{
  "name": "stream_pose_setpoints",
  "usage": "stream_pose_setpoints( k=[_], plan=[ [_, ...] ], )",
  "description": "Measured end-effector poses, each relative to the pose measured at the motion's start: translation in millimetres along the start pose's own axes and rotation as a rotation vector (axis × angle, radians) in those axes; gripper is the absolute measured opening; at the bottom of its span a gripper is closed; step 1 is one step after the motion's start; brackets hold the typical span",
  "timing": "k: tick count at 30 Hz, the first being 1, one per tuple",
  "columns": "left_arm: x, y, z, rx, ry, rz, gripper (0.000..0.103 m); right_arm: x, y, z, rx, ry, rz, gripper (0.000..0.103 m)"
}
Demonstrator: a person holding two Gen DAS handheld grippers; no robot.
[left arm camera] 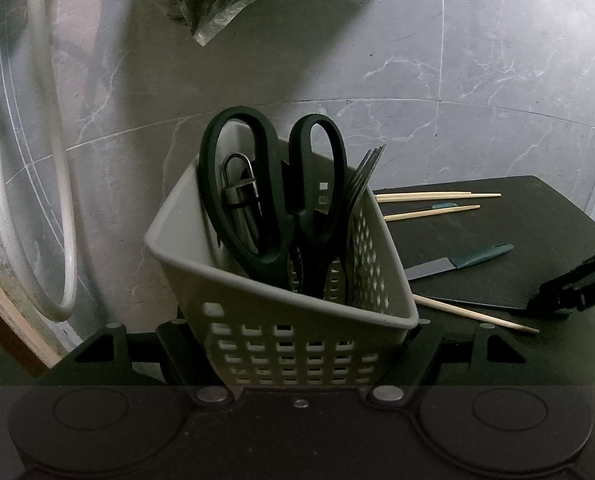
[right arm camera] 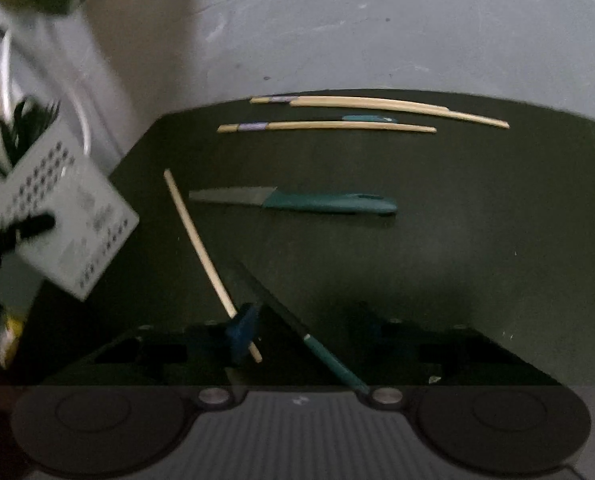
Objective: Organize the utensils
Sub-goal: 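Lower the open right gripper over the chopsticks and grasp one chopstick, then lift the chopstick upright with the right gripper toward the caddy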
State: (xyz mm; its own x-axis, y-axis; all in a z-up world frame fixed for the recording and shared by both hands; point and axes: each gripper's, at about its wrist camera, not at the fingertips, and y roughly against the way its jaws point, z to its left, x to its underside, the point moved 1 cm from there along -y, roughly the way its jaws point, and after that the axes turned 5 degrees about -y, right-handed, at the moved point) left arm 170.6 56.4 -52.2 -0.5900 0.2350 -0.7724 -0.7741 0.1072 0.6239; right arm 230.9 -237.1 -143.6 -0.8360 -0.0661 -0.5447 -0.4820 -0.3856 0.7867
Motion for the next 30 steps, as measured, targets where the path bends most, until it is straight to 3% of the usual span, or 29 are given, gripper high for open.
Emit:
stream_pose_setpoints(
  k=[2,5,20,24,26,30],
  plan=[
    [0,0,0,0.0,0.0,0.0,0.077,0,-2,4,0.006,0.032,-0.005,0.019],
    [0,0,0,0.0,0.0,0.001,0.077,-4,-9,12,-0.015,0.054,-0.015,0.012],
    [-1,0,1,0.001,0.0,0.0,0.077,-55,-67,69,-0.167,0.257,0.005,0.007],
    [-1,0,1,0.004,0.0,-0.002,0.077,-66,-72,70,-0.173,0.196,0.029,0.016],
    [0,1,2,0.006,0.0,-0.004,0.077,-70,-74,68,-0.204,0.138,0.043,0.043],
    [1,2,3,0.01,-0.001,-0.006,0.077,-77,-77,69,-0.241,0.096,0.059,0.051]
  ],
)
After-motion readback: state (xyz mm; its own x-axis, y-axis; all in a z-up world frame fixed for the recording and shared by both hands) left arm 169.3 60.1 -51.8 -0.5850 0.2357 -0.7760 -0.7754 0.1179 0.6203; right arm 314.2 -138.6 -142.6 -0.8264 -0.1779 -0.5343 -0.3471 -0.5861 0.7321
